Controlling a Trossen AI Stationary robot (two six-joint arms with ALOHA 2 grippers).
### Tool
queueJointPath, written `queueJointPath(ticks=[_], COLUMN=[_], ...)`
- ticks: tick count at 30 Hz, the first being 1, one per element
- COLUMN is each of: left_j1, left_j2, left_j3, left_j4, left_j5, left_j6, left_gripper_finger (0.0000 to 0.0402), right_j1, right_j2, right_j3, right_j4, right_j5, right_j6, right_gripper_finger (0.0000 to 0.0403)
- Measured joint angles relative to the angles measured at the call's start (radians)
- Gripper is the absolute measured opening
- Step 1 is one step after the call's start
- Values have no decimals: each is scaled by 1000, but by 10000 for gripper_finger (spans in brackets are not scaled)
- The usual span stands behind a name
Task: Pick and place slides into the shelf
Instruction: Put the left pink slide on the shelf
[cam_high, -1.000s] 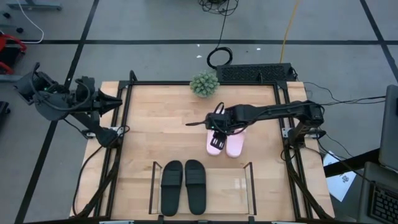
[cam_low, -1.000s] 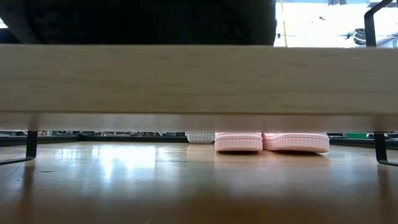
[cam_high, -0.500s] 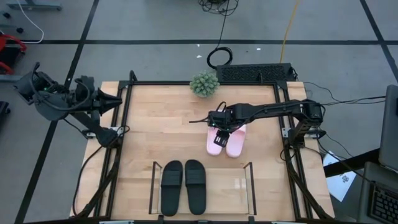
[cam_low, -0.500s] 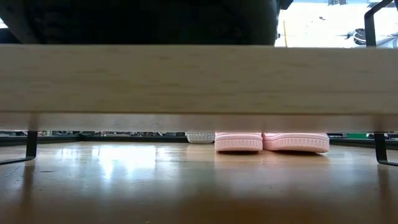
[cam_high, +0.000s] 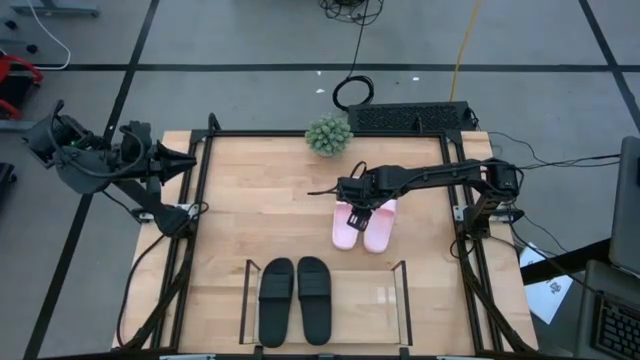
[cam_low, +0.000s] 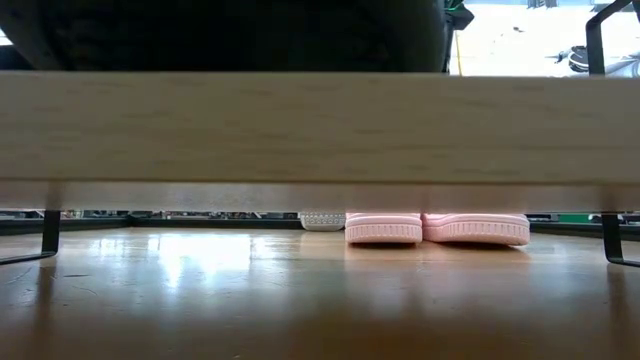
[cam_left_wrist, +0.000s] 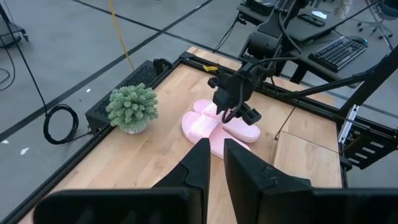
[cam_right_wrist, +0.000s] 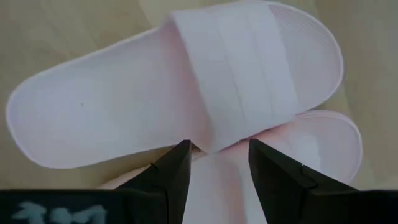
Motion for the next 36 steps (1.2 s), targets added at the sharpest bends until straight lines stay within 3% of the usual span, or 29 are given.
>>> queueJointPath(ticks=[7, 22, 36], left_j1=[0, 0, 0], left_j2=[0, 0, 0], left_j3=[0, 0, 0], left_j4=[0, 0, 0], left_j5=[0, 0, 0], left_j6=[-1, 10, 7], left_gripper_finger=[47, 47, 47], right_j1=[-2, -8, -23], right_j2=[0, 0, 67], right_j3=[0, 0, 1], right_j4=[44, 83, 115], right_j5=[-78, -26, -51], right_j6=[10, 9, -20], right_gripper_finger=[153, 153, 153])
